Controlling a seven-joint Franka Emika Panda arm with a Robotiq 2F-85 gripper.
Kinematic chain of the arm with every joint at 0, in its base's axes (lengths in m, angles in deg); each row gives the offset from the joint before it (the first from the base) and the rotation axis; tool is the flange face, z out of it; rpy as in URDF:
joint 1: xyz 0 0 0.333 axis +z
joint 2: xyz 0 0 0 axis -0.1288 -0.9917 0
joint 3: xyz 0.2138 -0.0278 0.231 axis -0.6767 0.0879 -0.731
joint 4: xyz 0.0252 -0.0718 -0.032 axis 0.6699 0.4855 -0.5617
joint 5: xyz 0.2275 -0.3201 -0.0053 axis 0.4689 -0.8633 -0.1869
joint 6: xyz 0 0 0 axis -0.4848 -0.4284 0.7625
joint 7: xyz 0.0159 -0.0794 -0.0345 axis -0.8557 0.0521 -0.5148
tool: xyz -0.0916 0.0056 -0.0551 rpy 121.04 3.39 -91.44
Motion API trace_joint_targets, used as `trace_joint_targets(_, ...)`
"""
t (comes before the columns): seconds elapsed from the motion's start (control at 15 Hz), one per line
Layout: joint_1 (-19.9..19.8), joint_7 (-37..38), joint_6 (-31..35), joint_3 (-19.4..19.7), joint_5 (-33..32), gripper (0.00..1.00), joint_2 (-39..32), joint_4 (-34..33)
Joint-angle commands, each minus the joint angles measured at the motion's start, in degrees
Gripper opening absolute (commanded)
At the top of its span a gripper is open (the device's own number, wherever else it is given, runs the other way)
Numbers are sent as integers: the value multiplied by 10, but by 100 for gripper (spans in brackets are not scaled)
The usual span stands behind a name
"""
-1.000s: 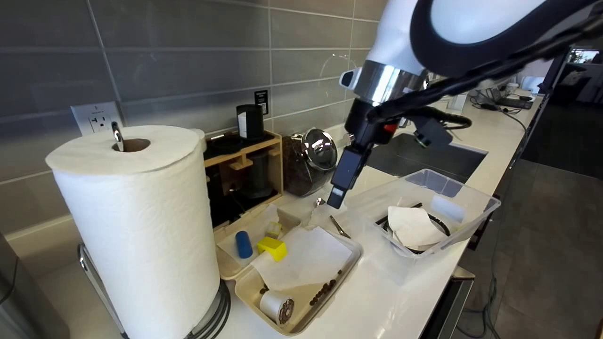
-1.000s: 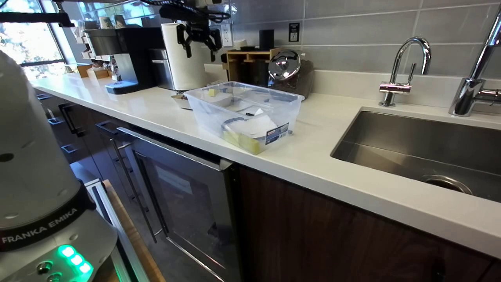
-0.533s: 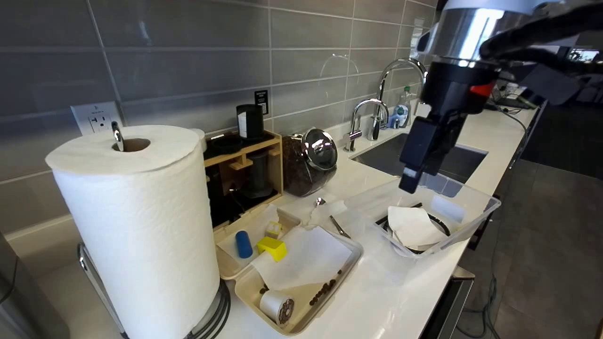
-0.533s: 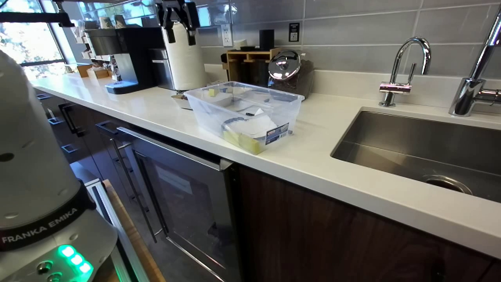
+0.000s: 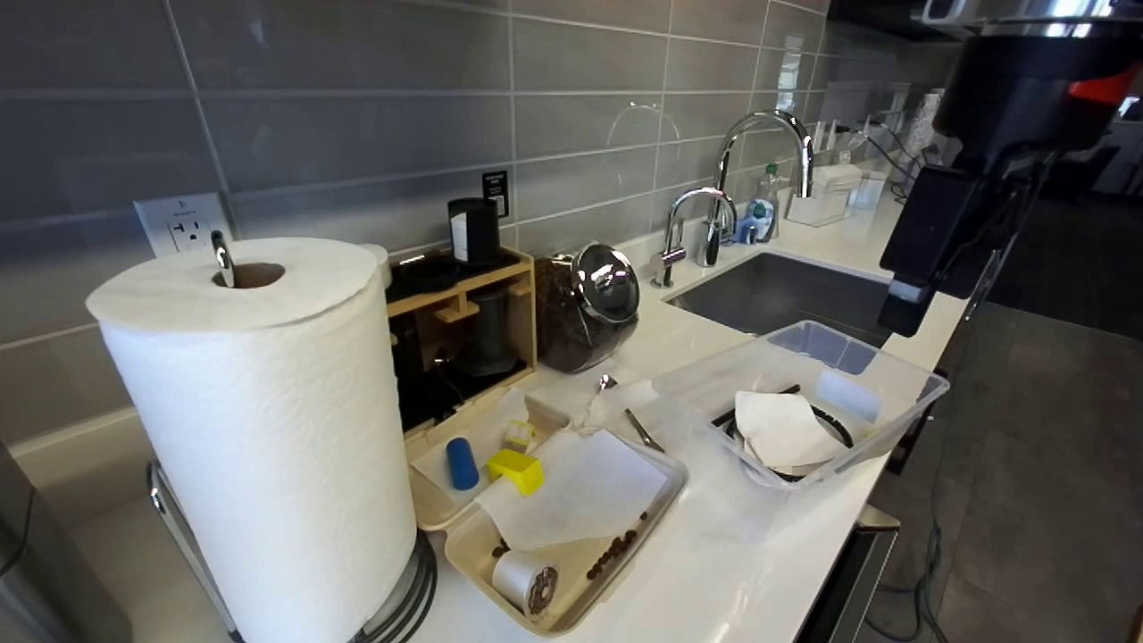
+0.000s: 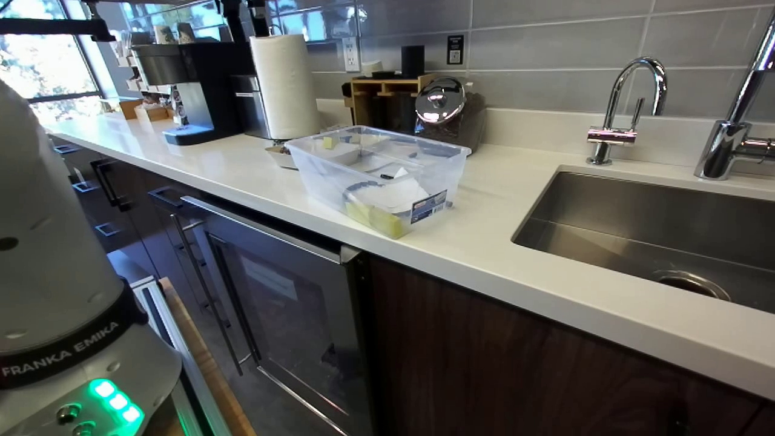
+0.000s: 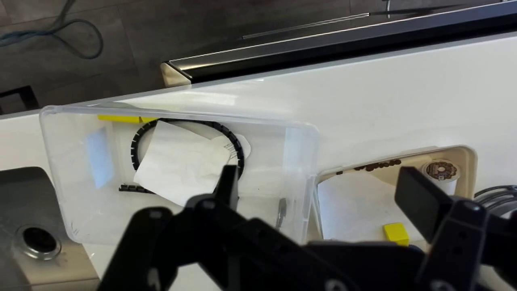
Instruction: Remove the blue block from the lunchbox and put it in the takeaway pack
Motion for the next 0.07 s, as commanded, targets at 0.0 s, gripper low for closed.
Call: trace_joint_targets(0.0, -1, 0, -2, 0, 0, 100, -1, 0)
